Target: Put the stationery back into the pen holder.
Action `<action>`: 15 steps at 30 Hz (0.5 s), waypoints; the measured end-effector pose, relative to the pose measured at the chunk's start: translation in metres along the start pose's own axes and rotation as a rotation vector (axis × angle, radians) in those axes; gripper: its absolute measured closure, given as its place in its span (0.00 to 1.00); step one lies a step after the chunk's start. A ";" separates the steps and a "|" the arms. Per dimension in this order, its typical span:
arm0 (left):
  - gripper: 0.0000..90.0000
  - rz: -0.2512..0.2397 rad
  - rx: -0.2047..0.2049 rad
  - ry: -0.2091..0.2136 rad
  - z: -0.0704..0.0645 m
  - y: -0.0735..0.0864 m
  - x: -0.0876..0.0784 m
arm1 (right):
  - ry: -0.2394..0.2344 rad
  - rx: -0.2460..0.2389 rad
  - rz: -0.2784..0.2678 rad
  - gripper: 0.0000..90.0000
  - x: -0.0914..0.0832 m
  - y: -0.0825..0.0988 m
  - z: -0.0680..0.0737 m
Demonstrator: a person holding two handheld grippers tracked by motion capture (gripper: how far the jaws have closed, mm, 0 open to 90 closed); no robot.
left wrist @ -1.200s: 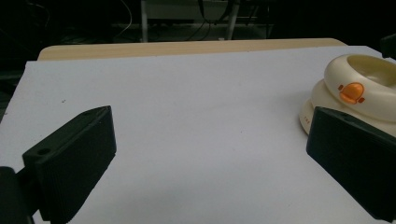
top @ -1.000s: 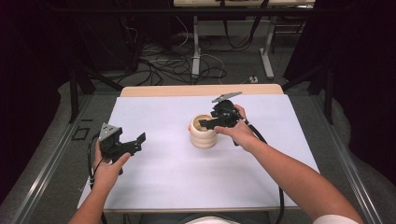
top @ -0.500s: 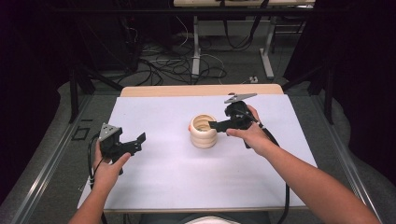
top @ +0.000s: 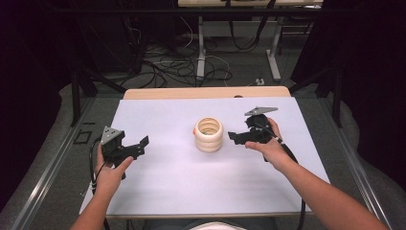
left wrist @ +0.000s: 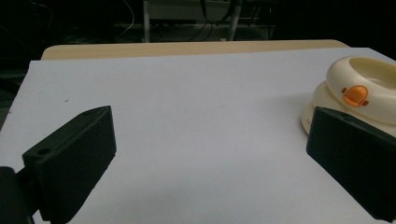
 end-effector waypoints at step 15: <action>0.02 0.005 -0.001 -0.011 0.003 0.001 0.000 | 0.100 0.046 -0.026 0.00 -0.016 0.046 -0.035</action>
Point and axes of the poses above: each handheld gripper's, and its own axes: x roughly forward along the jaws, y roughly out of its underside, z roughly to its left, the point moved 7 cm from there along x, roughly forward along the jaws, and after that the axes turned 9 degrees about z, right-handed, at the moved point
